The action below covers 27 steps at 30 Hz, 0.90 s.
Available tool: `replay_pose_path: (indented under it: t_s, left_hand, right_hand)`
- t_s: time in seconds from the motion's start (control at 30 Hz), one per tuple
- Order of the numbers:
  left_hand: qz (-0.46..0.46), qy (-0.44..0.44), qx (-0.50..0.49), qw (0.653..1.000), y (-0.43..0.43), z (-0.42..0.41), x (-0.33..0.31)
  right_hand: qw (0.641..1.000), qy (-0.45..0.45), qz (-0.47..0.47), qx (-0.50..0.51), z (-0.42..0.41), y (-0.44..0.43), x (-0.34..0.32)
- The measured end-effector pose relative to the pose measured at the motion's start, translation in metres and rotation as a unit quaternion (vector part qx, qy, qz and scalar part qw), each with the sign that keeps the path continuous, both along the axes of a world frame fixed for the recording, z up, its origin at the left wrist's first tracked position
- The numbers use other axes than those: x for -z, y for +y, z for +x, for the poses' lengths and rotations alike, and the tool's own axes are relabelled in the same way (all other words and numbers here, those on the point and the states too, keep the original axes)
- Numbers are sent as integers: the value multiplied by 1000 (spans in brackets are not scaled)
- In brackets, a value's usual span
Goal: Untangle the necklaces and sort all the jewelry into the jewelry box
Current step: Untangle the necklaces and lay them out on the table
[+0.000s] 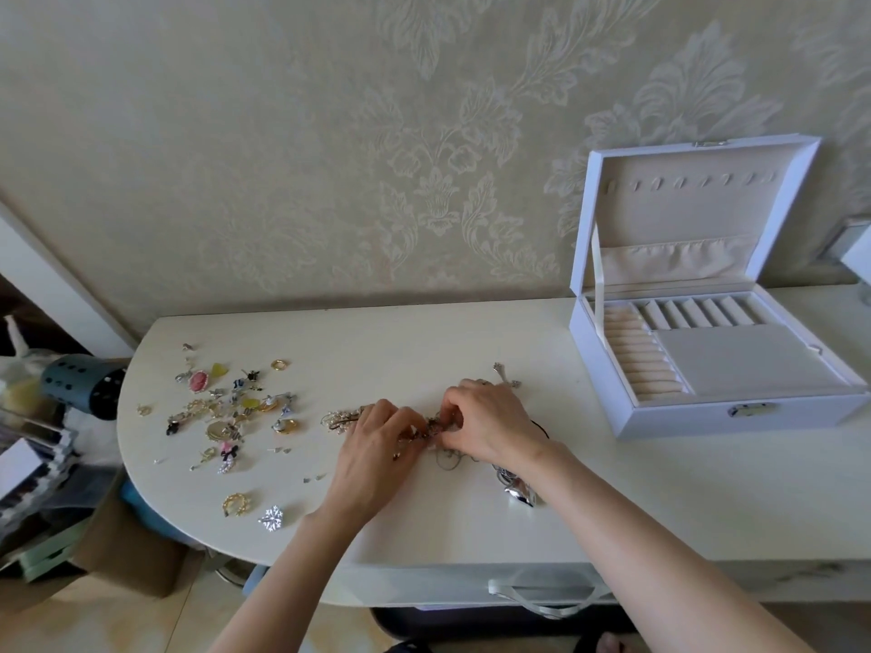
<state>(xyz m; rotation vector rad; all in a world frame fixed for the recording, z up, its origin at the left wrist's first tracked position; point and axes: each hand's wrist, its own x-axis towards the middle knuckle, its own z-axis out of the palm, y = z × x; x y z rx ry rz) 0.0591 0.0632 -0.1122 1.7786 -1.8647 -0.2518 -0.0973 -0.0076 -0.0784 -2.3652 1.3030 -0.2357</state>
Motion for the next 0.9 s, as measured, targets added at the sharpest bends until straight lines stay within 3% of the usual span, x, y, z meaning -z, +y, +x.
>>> replay_pose_path:
  t_s: [0.23, 0.4, 0.53, 0.6, 0.73, 0.9]
  left_hand:
    - [20, 39, -82, 996, -5, 3, 0]
    - [14, 31, -89, 995, -4, 3, 1]
    - [-22, -3, -72, 997, -3, 1, 0]
    - [-46, 50, -49, 997, -2, -5, -11]
    - [8, 269, 19, 963, -2, -21, -41]
    - [84, 376, 55, 921, -6, -21, -48]
  right_hand:
    - [999, -27, 44, -6, -4, -3, -2]
    - [956, -219, 189, 51, -15, -9, -11]
    - [931, -294, 209, 52, -17, -11, -14]
    - [924, -311, 215, 45, -17, -10, -16]
    - [911, -351, 216, 20, -15, -9, -28]
    - [847, -471, 247, 3, -14, -8, -43]
